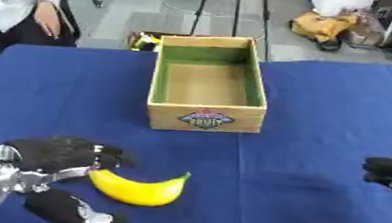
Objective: Pick up objects on the table and place them in the box.
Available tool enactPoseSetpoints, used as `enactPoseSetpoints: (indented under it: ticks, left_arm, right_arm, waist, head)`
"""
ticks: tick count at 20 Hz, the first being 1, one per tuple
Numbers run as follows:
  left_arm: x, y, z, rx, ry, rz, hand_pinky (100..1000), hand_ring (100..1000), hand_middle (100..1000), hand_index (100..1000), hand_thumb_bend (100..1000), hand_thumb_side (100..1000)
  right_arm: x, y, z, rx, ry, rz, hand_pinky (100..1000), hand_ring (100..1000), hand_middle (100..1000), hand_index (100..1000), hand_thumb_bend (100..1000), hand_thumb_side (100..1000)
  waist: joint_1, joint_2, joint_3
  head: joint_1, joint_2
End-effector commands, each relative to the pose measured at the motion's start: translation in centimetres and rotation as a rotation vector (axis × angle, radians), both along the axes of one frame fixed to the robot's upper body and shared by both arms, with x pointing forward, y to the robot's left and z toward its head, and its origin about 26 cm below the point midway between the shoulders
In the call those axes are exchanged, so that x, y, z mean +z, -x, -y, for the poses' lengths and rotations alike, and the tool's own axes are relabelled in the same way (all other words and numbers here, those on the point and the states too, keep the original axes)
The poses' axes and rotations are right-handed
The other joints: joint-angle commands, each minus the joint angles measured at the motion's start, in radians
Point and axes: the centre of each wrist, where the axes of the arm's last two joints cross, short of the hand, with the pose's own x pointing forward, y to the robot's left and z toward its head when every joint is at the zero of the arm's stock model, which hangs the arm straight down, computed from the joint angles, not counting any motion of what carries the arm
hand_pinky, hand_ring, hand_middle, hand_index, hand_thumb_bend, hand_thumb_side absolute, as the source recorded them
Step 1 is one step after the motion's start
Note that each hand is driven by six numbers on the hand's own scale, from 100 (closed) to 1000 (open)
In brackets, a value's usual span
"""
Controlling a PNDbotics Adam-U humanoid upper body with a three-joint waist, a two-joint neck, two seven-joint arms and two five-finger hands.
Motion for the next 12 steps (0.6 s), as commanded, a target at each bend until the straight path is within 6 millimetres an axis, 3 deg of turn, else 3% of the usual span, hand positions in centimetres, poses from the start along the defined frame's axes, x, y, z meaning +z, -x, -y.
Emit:
enactPoseSetpoints:
  ticks: [1, 12]
  left_arm:
    - [0.51, -0.43, -0.59, 0.02, -0.02, -0.003, 579, 802, 859, 953, 464, 936]
    - [0.92, -1.22, 0.03, 0.03, -0.038, 0.072, 562, 780, 836, 930, 332, 815]
  right_arm:
    - [0.47, 0.04, 0.26, 0.0, 0.029, 0.011, 766, 762, 486, 710, 100, 1000]
    - [0.44, 0.03, 0.2, 0.003, 0.032, 0.007, 767, 763, 487, 710, 100, 1000]
  waist:
    - [0.001, -0.019, 0.003]
    - [0.004, -0.016, -0.003]
  head:
    - [-0.006, 0.0]
    - [0.001, -0.01]
